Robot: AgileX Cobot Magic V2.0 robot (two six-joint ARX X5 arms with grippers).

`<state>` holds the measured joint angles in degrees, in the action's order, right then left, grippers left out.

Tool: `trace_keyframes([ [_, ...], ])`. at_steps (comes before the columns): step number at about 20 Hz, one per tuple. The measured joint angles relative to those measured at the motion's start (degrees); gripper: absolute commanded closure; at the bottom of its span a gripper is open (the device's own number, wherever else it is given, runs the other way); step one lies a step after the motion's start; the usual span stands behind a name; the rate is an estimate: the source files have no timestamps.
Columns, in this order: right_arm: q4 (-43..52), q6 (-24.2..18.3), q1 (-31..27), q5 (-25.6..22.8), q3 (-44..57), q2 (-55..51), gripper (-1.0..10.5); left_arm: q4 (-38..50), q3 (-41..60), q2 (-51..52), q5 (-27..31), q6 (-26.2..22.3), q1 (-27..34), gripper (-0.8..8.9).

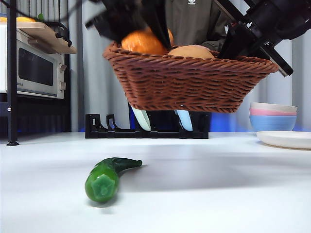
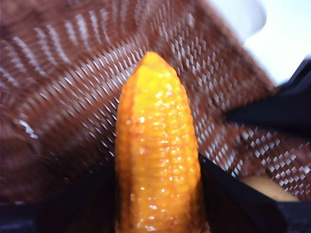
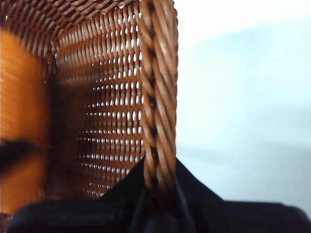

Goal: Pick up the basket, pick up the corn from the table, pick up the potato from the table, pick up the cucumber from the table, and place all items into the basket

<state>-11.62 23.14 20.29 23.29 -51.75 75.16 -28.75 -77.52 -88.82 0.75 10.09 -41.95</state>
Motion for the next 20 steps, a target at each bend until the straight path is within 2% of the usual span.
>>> trace_keyframes([
  [3,-0.6,0.0,0.0,-0.2,0.0,0.0,9.6,0.4,0.0,-0.7,1.2,-0.9,-1.3,7.83],
  [4,-0.4,0.0,0.0,-0.2,0.0,0.0,9.6,0.6,0.0,-0.5,1.2,-1.2,-1.6,6.74],
  [6,-0.5,0.0,0.0,-0.1,0.0,0.0,9.6,0.5,0.0,-0.3,1.2,-1.6,-1.7,3.44],
  [7,-0.5,0.0,0.0,-0.1,0.0,0.0,9.6,0.5,0.0,-0.3,1.2,-1.7,-1.7,3.10],
  [11,-0.5,0.0,0.0,-0.2,0.0,0.0,9.6,-1.6,-0.7,-0.3,0.7,-1.7,-2.0,3.10],
  [15,-0.5,0.0,0.0,-0.2,0.0,0.0,9.6,-12.0,-9.2,1.6,0.4,-1.6,-3.5,3.11],
  [18,-0.4,0.0,-0.5,-0.2,0.0,0.0,9.6,-21.2,-16.0,8.7,0.6,-2.2,-6.1,3.11],
  [20,-0.4,0.0,-1.3,0.0,0.0,0.0,9.6,-27.1,-16.7,14.9,0.6,-2.2,-7.3,3.12],
])
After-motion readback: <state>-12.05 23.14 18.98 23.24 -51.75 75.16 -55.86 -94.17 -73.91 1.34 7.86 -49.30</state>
